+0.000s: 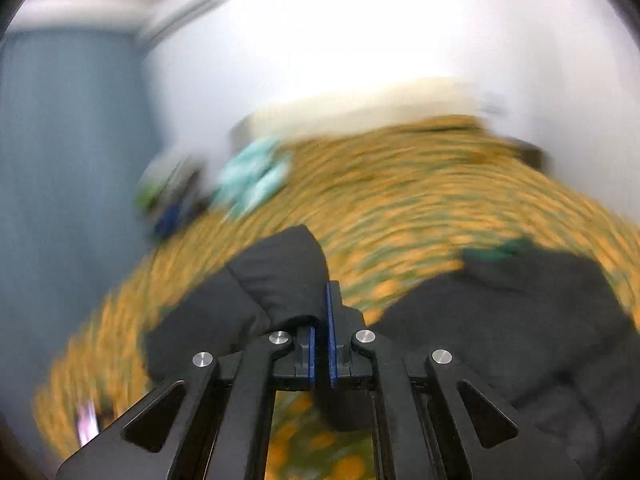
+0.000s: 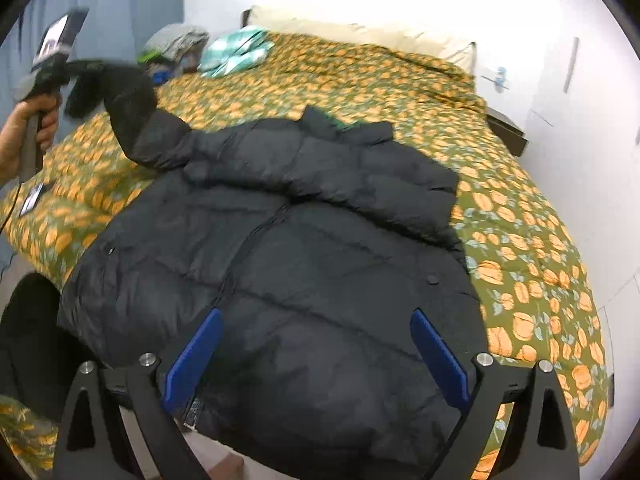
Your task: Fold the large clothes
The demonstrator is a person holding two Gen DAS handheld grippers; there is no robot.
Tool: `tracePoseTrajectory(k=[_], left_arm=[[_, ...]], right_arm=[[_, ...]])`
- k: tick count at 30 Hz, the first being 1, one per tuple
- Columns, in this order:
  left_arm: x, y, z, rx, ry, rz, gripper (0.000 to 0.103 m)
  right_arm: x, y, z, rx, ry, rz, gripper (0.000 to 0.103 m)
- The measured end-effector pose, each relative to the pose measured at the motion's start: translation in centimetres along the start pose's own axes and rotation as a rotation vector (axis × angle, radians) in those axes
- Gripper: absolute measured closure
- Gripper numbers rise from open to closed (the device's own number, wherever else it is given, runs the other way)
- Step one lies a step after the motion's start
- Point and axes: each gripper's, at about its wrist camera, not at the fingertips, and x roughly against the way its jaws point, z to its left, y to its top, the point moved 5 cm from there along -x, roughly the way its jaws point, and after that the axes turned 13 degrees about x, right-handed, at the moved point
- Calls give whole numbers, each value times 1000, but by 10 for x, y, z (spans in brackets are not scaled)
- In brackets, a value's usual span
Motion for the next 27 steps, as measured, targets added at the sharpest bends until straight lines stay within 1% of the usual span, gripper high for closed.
tracePoseTrajectory(k=[1, 2, 3, 4, 5, 6, 7, 8, 9, 10, 12, 13, 14, 15, 16, 17, 18, 20, 21, 23, 24, 25, 26, 27], left_arm=[[8, 1, -31, -77, -46, -17, 100], [18, -5, -77, -189, -119, -24, 100], [23, -13, -104, -251, -159, -17, 99], [25, -29, -137, -324, -210, 10, 97], [25, -40, -155, -358, -239, 37, 93], [23, -65, -181, -405, -293, 106, 86], [20, -84, -196, -429, -328, 164, 65], [18, -106, -211, -442, -355, 230, 52], [18, -130, -220, -443, -372, 290, 33], [22, -150, -221, -441, -380, 321, 31], [33, -171, -215, -428, -386, 362, 31], [39, -176, -206, -410, -381, 374, 29], [45, -177, -194, -374, -375, 378, 25], [51, -176, -177, -323, -368, 382, 16], [57, -175, -166, -287, -358, 386, 14], [59, -172, -151, -239, -344, 387, 13], [61, -170, -131, -185, -326, 394, 13], [59, -166, -110, -121, -292, 407, 13], [56, -166, -93, -78, -269, 415, 12], [50, -172, -76, -29, -234, 432, 12], [46, -174, -64, -6, -208, 442, 12], [44, -175, -61, 2, -197, 445, 12], [42, -177, -56, 14, -177, 447, 12], [39, -176, -54, 20, -167, 446, 12]], right_arm=[[4, -2, -8, -25, -14, -9, 6], [7, -4, -14, -43, -25, -16, 6], [9, -6, -20, -57, -34, -20, 6], [13, -10, -28, -77, -47, -25, 6], [15, -13, -33, -90, -57, -27, 6], [17, -16, -40, -105, -67, -28, 6], [18, -20, -47, -119, -76, -24, 6], [17, -24, -54, -133, -83, -18, 6], [18, -28, -61, -151, -88, -12, 6], [19, -32, -69, -172, -91, -9, 6], [18, -37, -83, -213, -78, -8, 6], [16, -37, -89, -232, -64, -8, 6], [12, -36, -94, -256, -38, -9, 6], [5, -31, -99, -288, 12, -22, 6], [-1, -26, -101, -311, 62, -42, 6], [-14, -16, -104, -344, 139, -73, 6], [-29, -7, -108, -373, 192, -86, 6], [-63, 12, -117, -425, 239, -93, 6], [-83, 22, -120, -452, 267, -86, 6], [-122, 39, -123, -517, 327, -57, 6], [-138, 45, -122, -534, 352, -38, 6], [-159, 53, -119, -541, 369, -5, 7], [-171, 57, -117, -525, 373, 26, 19], [-180, 62, -114, -475, 327, 74, 60]])
